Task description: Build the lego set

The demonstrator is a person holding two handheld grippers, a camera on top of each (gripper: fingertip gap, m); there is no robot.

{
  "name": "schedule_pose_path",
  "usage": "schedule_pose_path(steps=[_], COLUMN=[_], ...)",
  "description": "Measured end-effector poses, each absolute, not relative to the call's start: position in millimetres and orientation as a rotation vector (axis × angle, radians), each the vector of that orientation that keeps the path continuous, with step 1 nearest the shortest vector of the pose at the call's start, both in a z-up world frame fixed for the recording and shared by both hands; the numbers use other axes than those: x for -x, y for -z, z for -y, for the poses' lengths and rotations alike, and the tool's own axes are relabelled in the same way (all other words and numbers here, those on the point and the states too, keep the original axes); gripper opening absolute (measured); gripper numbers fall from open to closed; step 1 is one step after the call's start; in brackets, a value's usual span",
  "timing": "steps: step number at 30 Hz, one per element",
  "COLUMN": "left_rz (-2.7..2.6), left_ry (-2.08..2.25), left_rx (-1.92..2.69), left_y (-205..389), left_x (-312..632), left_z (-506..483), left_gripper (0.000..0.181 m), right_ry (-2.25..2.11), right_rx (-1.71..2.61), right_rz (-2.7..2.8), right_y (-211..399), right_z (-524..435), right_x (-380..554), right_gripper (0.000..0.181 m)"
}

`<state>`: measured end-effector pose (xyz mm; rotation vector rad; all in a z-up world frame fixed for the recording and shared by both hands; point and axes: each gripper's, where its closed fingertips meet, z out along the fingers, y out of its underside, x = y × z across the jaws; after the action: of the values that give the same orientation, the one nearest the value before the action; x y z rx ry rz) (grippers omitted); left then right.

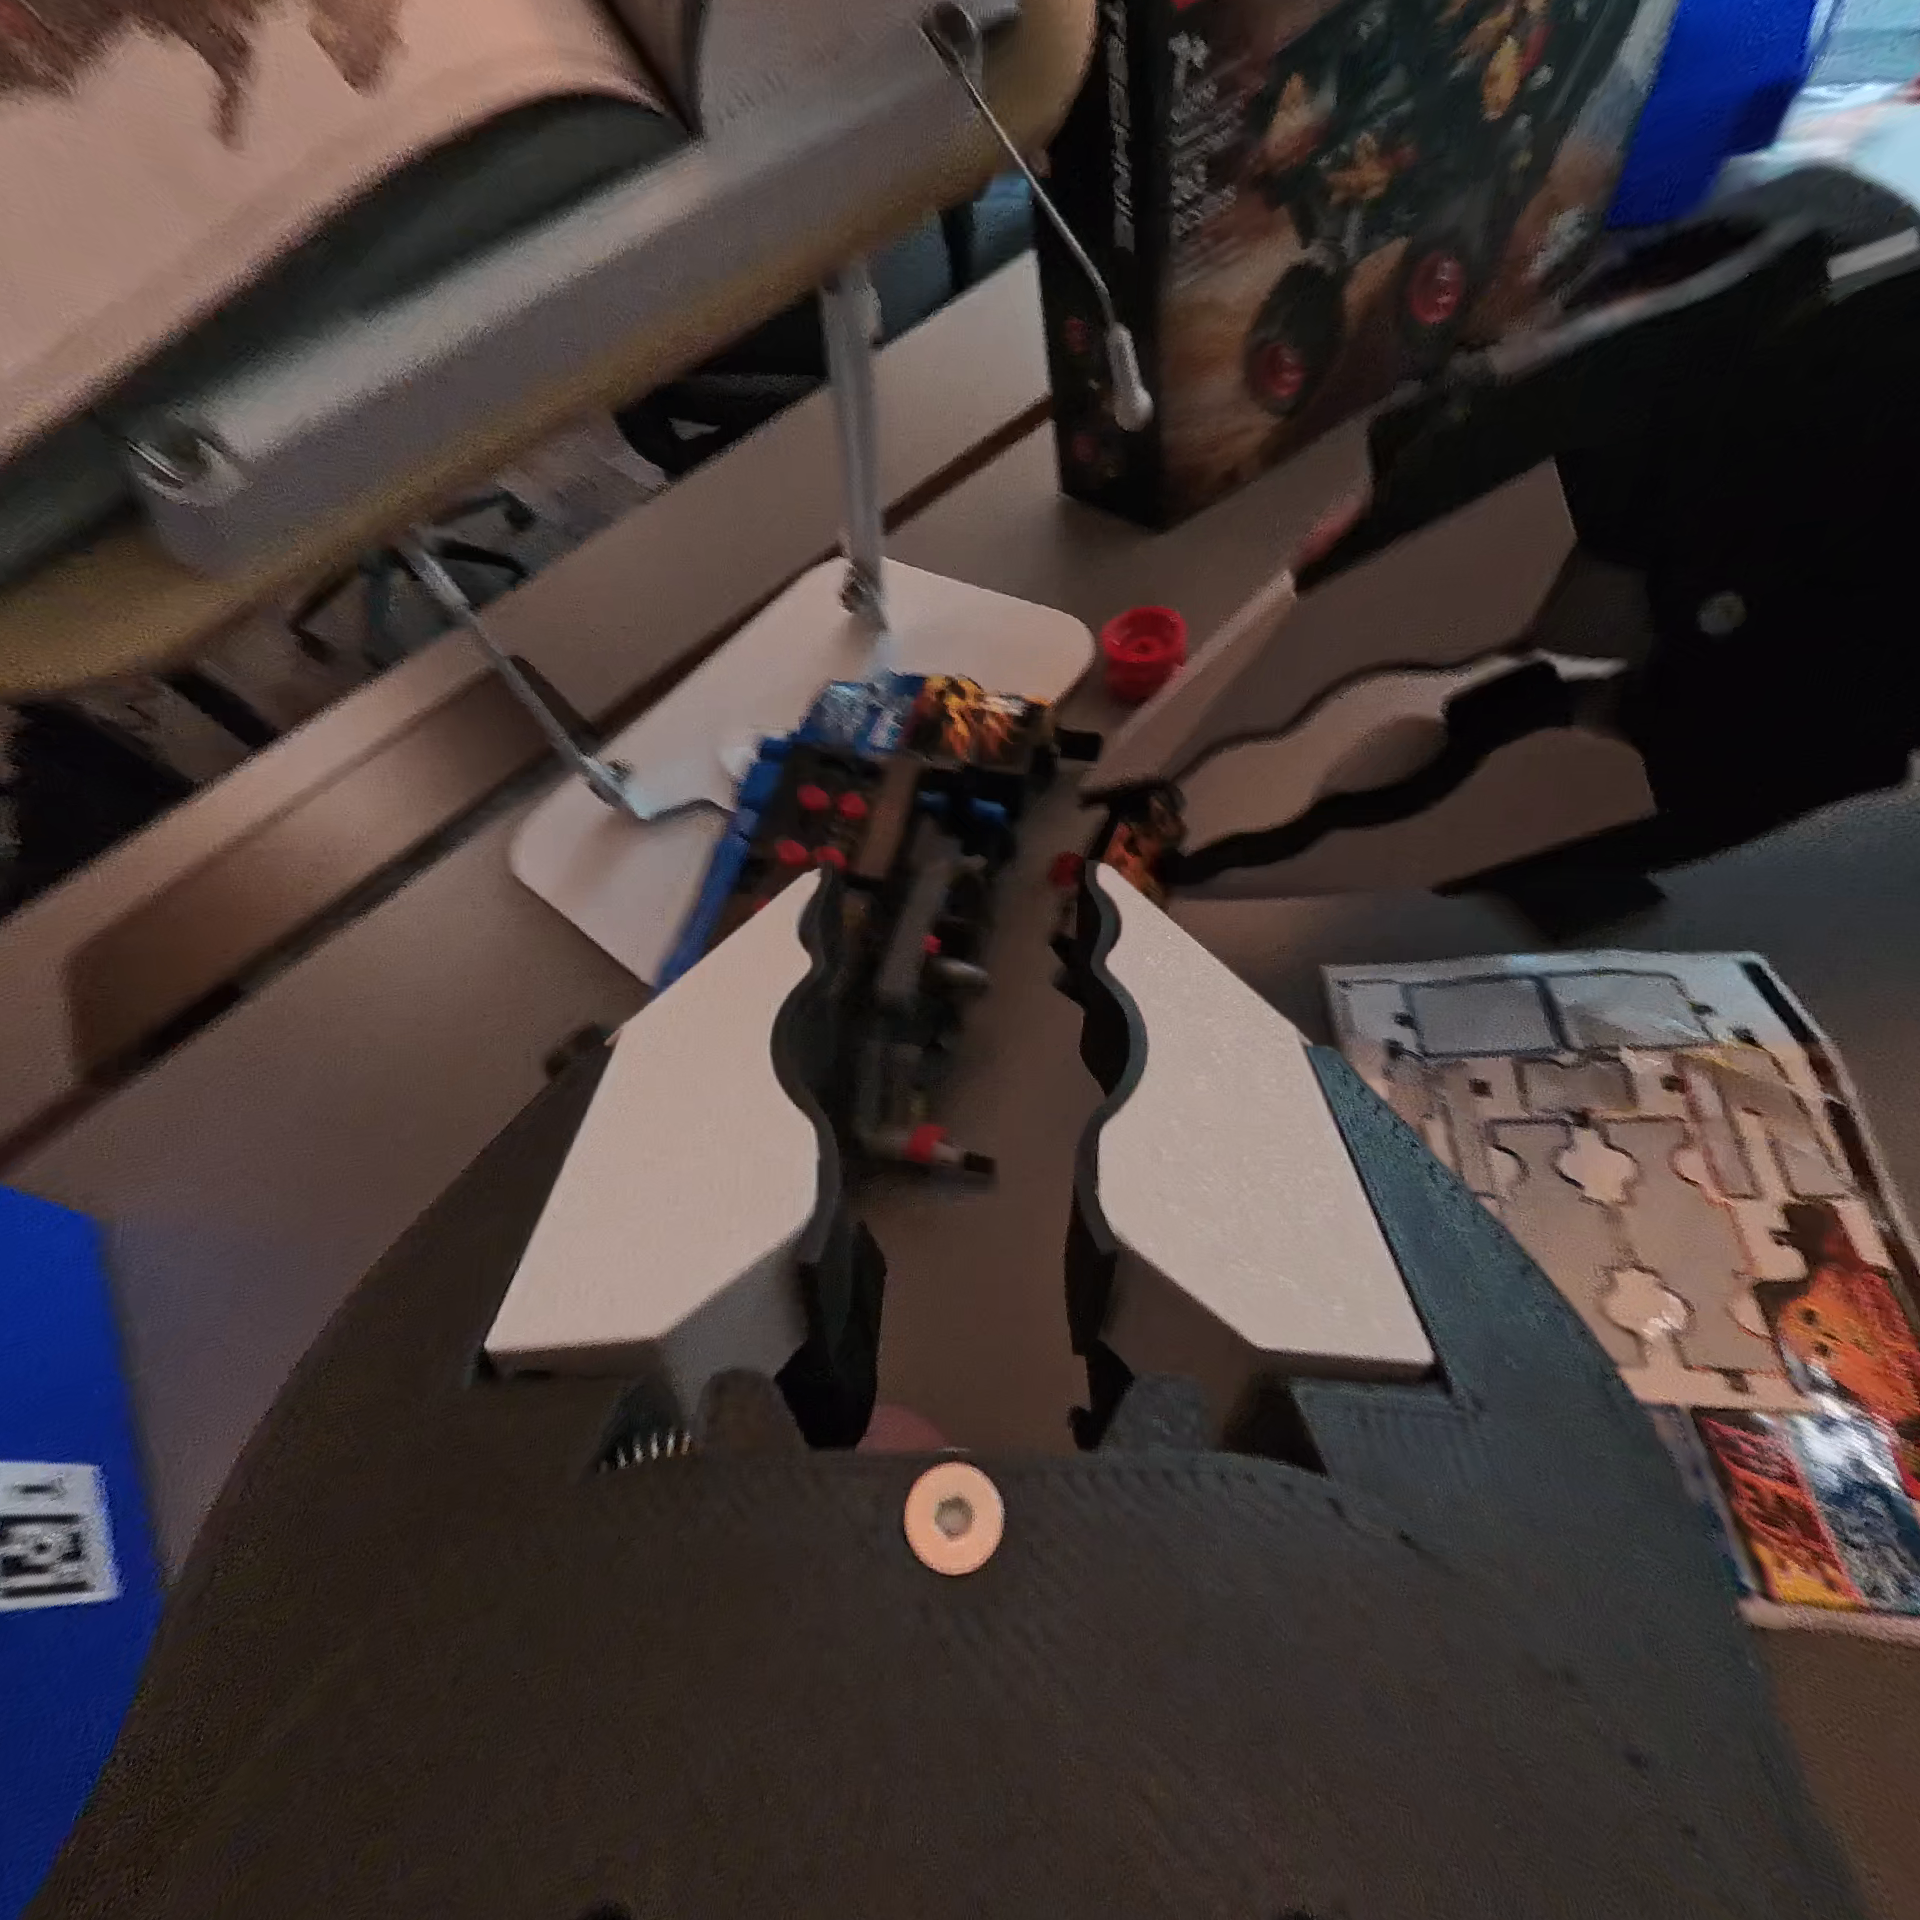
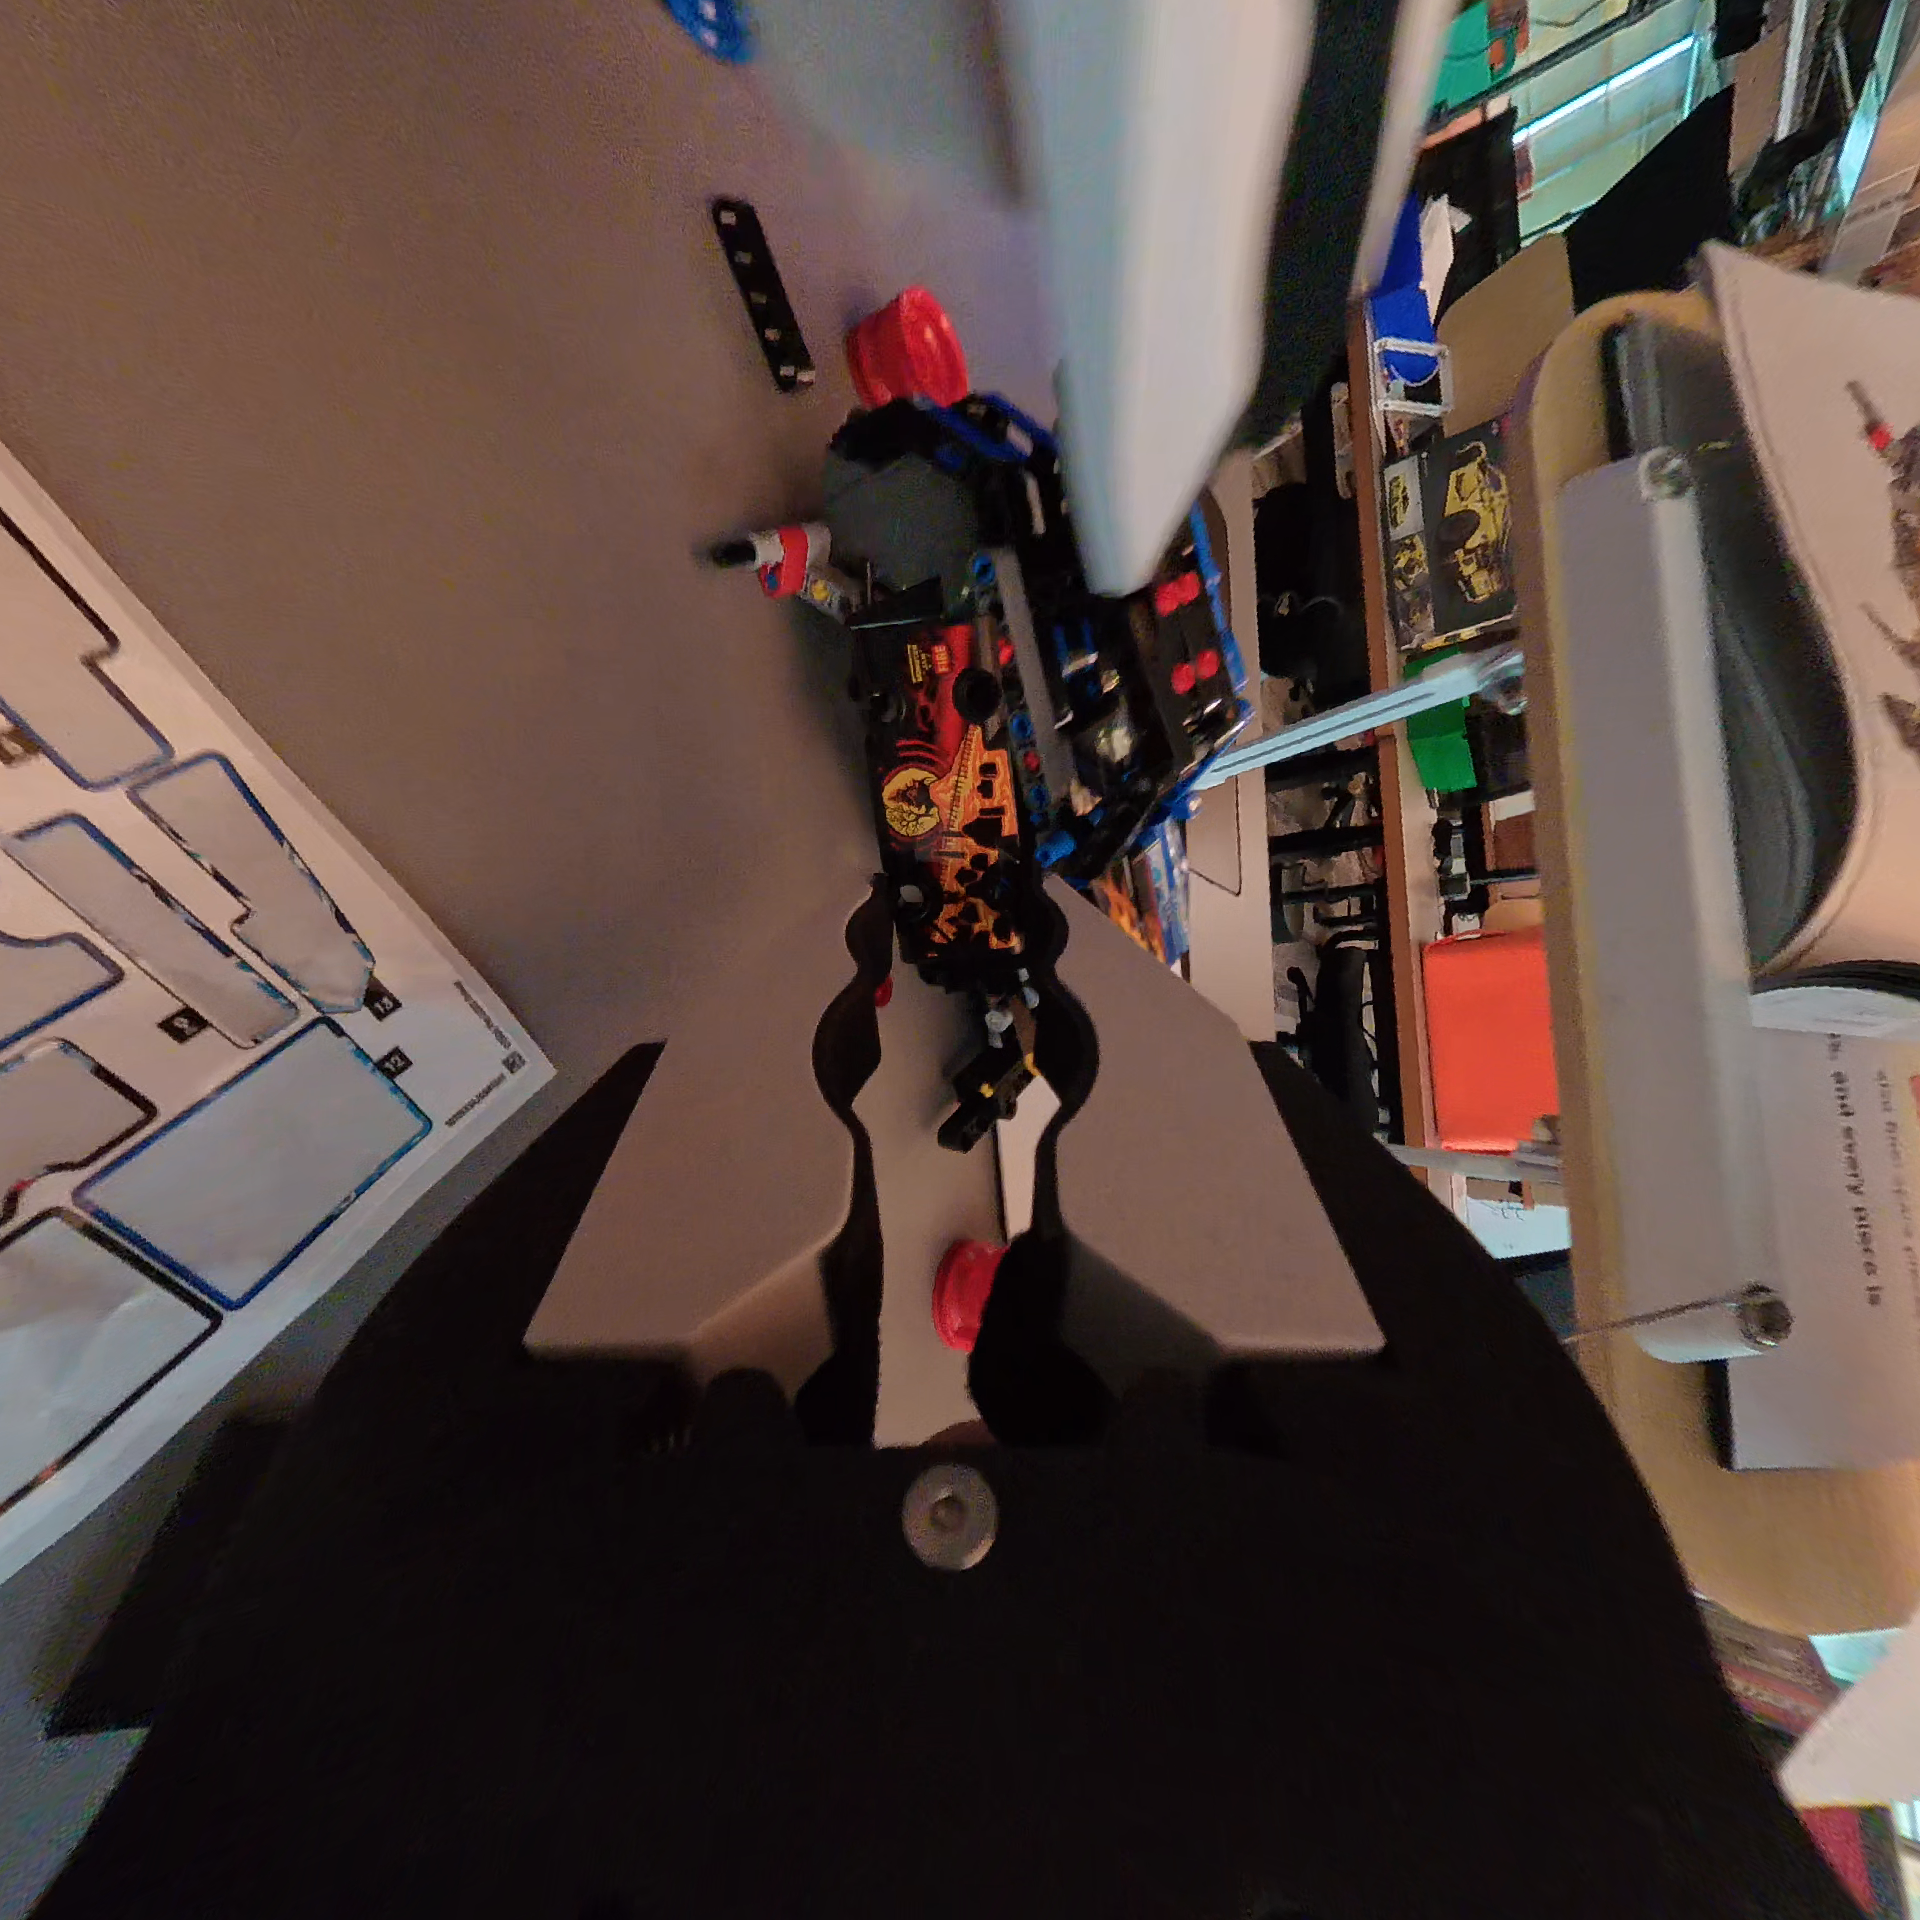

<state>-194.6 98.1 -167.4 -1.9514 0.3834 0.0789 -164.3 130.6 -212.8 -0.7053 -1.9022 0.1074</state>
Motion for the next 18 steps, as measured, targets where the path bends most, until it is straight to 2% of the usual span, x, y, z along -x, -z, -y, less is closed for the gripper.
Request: schedule_pose_path(steps=[1, 4, 5, 8, 11, 18], left_rz=[-0.393, -0.482, -0.509, -0.57, -0.591, -0.546], left_ry=[-0.122, -0.211, -0.223, -0.239, -0.089, 0.077], left_rx=[1.953, 2.128, 2.187, 2.292, 2.335, 2.355], left_y=[160, 175, 183, 200, 208, 202], left_x=[202, 223, 228, 240, 233, 230], left_z=[-103, -117, -121, -131, -133, -131], left_gripper=[0.047, 0.083, 0.087, 0.084, 0.059, 0.057], right_ry=[-0.098, -0.071, -0.069, -0.087, -0.079, -0.108], right_rx=[0.71, 0.716, 0.719, 0.723, 0.704, 0.686], right_rz=[1.906, 1.927, 1.93, 1.932, 1.943, 1.907], right_y=[217, 232, 234, 234, 236, 218], right_z=[-134, -142, -144, -144, -141, -138], right_x=[164, 157, 155, 152, 153, 150], right_gripper=[0.023, 0.023, 0.023, 0.023, 0.023, 0.023])
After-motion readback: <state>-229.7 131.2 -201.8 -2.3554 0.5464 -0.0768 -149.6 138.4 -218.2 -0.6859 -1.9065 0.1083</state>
